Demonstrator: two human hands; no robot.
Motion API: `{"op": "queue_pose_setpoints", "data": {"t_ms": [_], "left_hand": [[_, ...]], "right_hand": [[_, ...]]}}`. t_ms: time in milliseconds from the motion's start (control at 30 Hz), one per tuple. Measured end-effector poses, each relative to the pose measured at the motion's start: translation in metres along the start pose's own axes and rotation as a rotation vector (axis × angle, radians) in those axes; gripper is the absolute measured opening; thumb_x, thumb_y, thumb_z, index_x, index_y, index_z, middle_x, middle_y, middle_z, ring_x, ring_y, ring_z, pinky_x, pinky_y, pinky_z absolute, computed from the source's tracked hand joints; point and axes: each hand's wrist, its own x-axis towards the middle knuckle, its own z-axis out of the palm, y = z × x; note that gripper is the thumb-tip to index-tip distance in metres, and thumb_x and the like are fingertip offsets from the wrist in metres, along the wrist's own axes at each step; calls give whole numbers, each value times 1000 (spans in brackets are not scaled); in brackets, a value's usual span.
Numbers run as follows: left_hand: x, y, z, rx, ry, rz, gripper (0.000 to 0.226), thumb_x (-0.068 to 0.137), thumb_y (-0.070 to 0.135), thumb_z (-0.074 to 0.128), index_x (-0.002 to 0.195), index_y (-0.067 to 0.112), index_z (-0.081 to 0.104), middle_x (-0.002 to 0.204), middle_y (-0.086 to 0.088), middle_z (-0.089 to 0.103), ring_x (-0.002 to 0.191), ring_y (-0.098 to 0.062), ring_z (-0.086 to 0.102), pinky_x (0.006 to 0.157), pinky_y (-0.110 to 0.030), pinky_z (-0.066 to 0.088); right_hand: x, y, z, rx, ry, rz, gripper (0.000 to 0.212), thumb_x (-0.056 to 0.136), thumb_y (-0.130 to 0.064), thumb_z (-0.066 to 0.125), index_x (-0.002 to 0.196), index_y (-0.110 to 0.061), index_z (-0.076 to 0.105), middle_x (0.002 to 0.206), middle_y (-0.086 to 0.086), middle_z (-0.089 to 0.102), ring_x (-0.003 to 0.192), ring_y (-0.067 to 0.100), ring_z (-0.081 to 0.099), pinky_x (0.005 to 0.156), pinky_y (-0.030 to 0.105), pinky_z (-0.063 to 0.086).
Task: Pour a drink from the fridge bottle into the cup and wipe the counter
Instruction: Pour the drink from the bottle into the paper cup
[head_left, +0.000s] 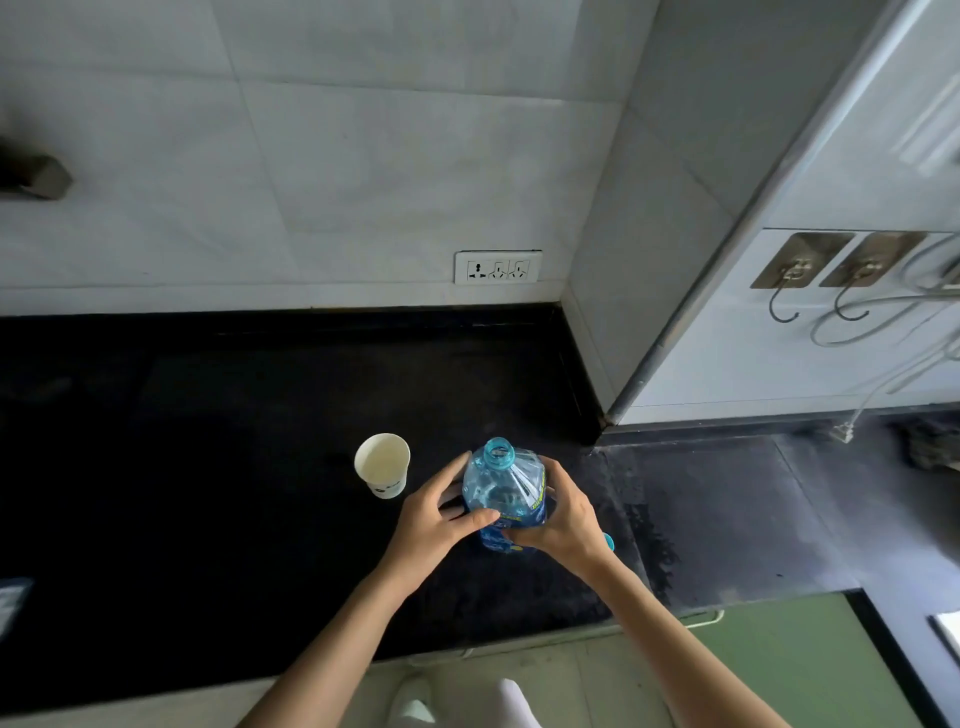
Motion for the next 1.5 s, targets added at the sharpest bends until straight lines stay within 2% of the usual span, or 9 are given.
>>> {"op": "queue_pose_setpoints", "data": {"t_ms": [100, 200, 300, 400, 467, 567, 867, 1133, 1500], "left_hand": [[-11, 5, 0, -77, 27, 13, 68, 77, 18, 79, 138, 25, 48, 126, 8, 63, 116, -7, 59, 91, -23, 51], [-18, 16, 5, -160, 57, 51, 64, 77, 32, 75, 135, 25, 50, 125, 6, 65, 115, -14, 61, 96, -33, 50], [-24, 24, 7, -243, 125, 89, 61, 76, 36, 72, 132, 27, 52, 125, 4, 64, 116, -16, 61, 97, -39, 49], [-28, 27, 9, -281, 183, 104, 43, 85, 29, 70, 125, 32, 55, 118, 10, 68, 111, -10, 63, 88, -30, 53], [-29, 26, 9, -335, 212, 59, 39, 87, 27, 62, 125, 30, 56, 112, 9, 70, 108, -10, 65, 84, -30, 56], [-32, 15, 5, -404, 217, -26, 38, 91, 30, 55, 130, 26, 54, 115, -1, 69, 110, -18, 64, 87, -41, 55], [-37, -17, -3, -531, 258, -186, 42, 89, 42, 56, 130, 35, 53, 121, -2, 67, 113, -23, 63, 90, -48, 53], [-41, -28, 0, -545, 379, -172, 47, 95, 29, 55, 139, 39, 42, 117, -1, 68, 109, -17, 65, 78, -34, 58], [-43, -36, 2, -581, 423, -186, 50, 95, 29, 54, 141, 39, 38, 122, 1, 65, 111, -18, 64, 75, -31, 58]], "right_hand": [[-7, -11, -4, 31, 64, -50, 84, 49, -49, 85, 120, -46, 43, 117, -20, 56, 107, 2, 58, 90, 33, 52], [-14, -26, -8, 64, 115, -84, 83, 51, -49, 85, 123, -37, 46, 115, -17, 55, 105, 5, 59, 87, 36, 54], [-18, -44, -11, -16, 179, -121, 81, 53, -55, 81, 122, -34, 45, 112, -20, 55, 102, 0, 58, 84, 26, 53], [-20, -60, -11, -131, 203, -134, 84, 55, -67, 74, 124, -33, 44, 108, -22, 54, 96, -4, 57, 79, 17, 48], [-18, -67, -9, -204, 192, -114, 87, 55, -75, 67, 127, -32, 44, 105, -22, 52, 92, -2, 56, 75, 19, 48], [-12, -72, 0, -321, 134, -75, 92, 54, -83, 58, 131, -35, 42, 104, -21, 51, 90, 1, 58, 70, 25, 52], [-12, -73, 30, -463, 70, -8, 88, 56, -75, 69, 129, -34, 42, 117, -19, 54, 103, 6, 58, 66, 22, 41], [-13, -71, 43, -490, 78, 7, 86, 58, -73, 69, 130, -34, 43, 115, -15, 57, 100, 8, 60, 65, 25, 45], [-14, -69, 54, -509, 114, -19, 78, 61, -68, 73, 127, -33, 50, 109, -12, 64, 94, 12, 64, 61, 25, 42]]}}
